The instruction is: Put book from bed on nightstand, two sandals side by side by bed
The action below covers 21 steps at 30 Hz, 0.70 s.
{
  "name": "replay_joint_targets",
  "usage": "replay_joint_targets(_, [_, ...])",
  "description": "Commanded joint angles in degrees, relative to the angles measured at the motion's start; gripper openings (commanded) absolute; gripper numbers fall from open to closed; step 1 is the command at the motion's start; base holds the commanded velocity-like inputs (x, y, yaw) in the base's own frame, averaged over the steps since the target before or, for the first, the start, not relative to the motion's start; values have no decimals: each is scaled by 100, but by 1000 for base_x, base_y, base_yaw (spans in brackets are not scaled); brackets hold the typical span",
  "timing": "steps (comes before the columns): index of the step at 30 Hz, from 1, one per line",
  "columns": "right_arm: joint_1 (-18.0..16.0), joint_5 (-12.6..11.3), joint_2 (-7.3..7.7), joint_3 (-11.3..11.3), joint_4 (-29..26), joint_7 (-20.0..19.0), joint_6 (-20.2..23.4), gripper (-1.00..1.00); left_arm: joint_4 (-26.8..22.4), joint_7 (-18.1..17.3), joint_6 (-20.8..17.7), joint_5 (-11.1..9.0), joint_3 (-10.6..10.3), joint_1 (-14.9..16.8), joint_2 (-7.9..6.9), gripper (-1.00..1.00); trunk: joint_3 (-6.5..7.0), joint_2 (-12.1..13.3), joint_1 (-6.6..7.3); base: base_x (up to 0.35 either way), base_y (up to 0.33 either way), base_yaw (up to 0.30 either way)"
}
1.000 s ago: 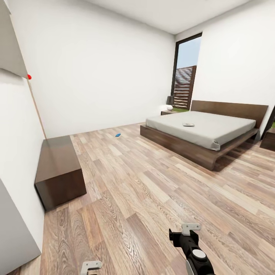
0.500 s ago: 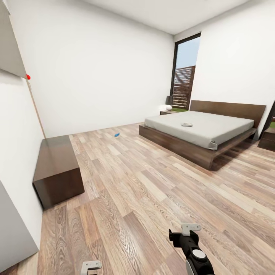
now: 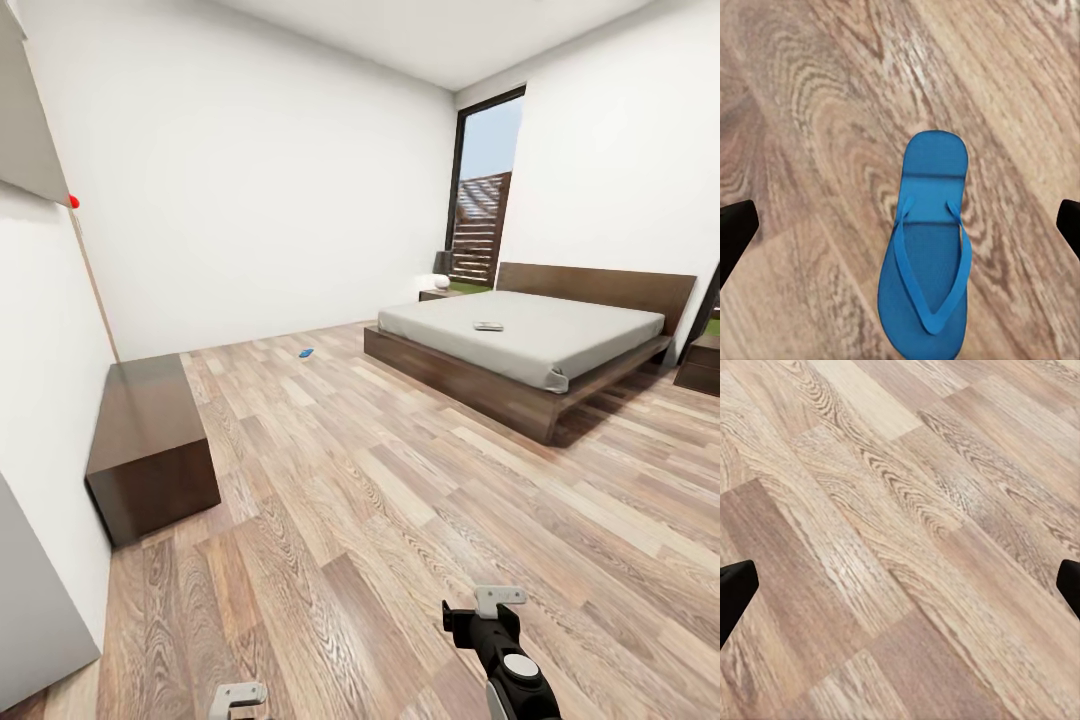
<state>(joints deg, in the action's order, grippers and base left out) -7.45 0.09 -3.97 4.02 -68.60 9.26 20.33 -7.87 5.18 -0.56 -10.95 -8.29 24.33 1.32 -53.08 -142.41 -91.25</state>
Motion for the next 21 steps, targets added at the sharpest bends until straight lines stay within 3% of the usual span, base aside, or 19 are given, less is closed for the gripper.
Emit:
replay_joint_targets(1, [-3, 1, 1, 11, -7, 32, 36, 100, -4, 27, -6, -57, -50, 2, -1, 100, -6, -2, 1, -2, -4, 0])
replay_joint_targets(21, [-3, 6, 1, 17, 19, 32, 33, 100, -4, 26, -6, -57, -54, 2, 0, 100, -6, -2, 1, 0, -1, 0])
